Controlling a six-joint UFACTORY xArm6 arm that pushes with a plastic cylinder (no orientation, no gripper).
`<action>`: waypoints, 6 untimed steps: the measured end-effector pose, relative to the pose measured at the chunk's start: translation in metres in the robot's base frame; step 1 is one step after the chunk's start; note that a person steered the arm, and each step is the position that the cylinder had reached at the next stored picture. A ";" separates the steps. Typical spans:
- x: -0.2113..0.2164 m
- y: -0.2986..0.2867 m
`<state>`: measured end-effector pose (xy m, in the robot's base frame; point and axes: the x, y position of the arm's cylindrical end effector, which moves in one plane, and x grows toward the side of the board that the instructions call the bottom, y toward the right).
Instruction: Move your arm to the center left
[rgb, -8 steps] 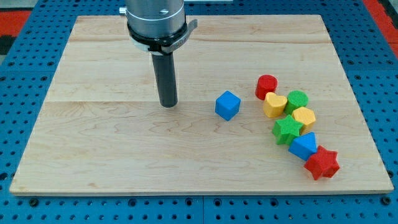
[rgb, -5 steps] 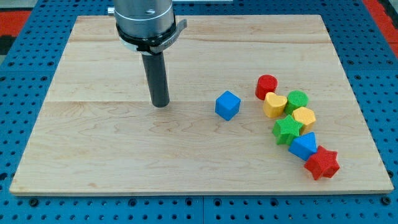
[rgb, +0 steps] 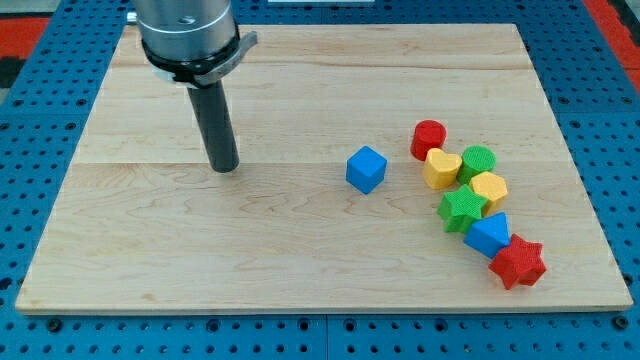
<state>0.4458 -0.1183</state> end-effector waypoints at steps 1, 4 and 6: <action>0.000 -0.011; 0.000 -0.060; 0.000 -0.088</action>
<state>0.4463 -0.2062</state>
